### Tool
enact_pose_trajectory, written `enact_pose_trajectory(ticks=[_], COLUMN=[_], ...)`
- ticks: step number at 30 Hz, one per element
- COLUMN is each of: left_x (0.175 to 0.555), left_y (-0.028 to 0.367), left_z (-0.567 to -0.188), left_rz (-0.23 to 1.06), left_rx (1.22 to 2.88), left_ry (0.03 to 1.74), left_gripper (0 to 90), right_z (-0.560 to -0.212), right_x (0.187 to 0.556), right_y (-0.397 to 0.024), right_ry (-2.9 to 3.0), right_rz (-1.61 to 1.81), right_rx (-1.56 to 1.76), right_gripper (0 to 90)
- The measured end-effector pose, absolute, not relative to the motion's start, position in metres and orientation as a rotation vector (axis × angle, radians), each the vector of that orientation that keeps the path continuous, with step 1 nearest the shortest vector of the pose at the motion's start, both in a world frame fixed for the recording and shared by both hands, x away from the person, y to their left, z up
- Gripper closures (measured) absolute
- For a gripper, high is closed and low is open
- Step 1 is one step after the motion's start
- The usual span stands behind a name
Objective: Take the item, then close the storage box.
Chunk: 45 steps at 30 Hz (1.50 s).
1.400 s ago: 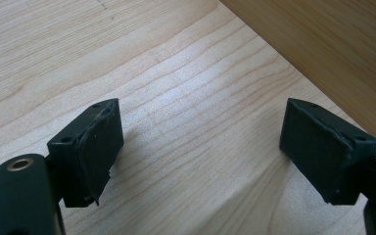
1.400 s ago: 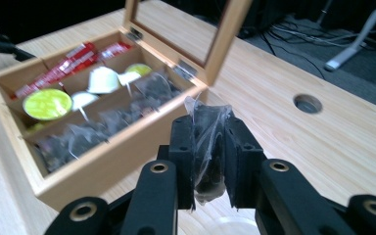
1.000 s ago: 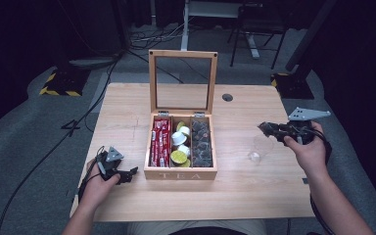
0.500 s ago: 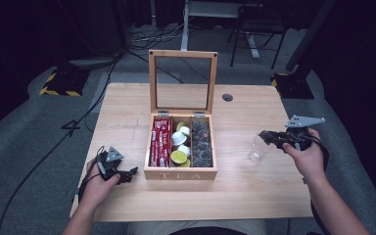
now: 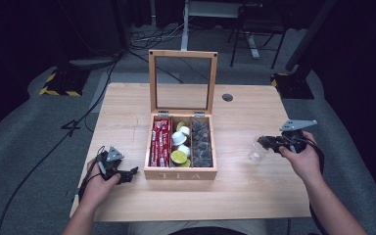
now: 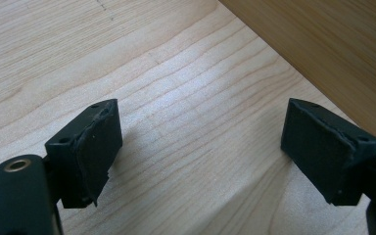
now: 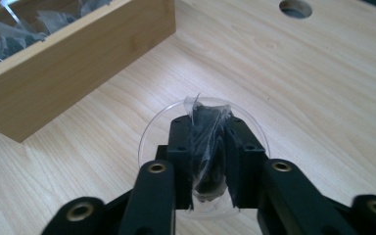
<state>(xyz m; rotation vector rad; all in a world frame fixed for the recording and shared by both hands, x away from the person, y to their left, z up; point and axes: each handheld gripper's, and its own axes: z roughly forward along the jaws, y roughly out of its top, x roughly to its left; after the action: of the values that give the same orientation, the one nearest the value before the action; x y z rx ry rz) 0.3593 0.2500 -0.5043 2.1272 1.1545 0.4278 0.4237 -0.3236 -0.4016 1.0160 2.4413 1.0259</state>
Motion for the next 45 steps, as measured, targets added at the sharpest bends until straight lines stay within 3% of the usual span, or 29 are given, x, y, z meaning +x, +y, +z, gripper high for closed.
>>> enact_pose_trajectory(ticks=[3,7,26,45], left_x=[0.359,0.359,0.363,0.363], left_y=[0.25,0.25,0.251,0.251], left_z=[-0.504,-0.504,-0.504,-0.504], left_rz=[0.428,0.429,0.419,0.412], left_rx=[2.128,2.13,2.144,2.143], left_ry=[1.154,1.153,1.125,1.131], left_gripper=[15.9,15.9,15.1,14.6], right_z=[-0.4,-0.393,-0.373,-0.334], right_x=[0.423,0.421,0.424,0.457], right_y=[-0.325,-0.328,-0.319,-0.27], right_ry=[2.398,2.359,2.267,2.288], right_rz=[1.05,1.081,1.228,1.327], right_rx=[1.031,1.034,1.05,0.901], right_gripper=[50.9,43.4,28.8,27.6])
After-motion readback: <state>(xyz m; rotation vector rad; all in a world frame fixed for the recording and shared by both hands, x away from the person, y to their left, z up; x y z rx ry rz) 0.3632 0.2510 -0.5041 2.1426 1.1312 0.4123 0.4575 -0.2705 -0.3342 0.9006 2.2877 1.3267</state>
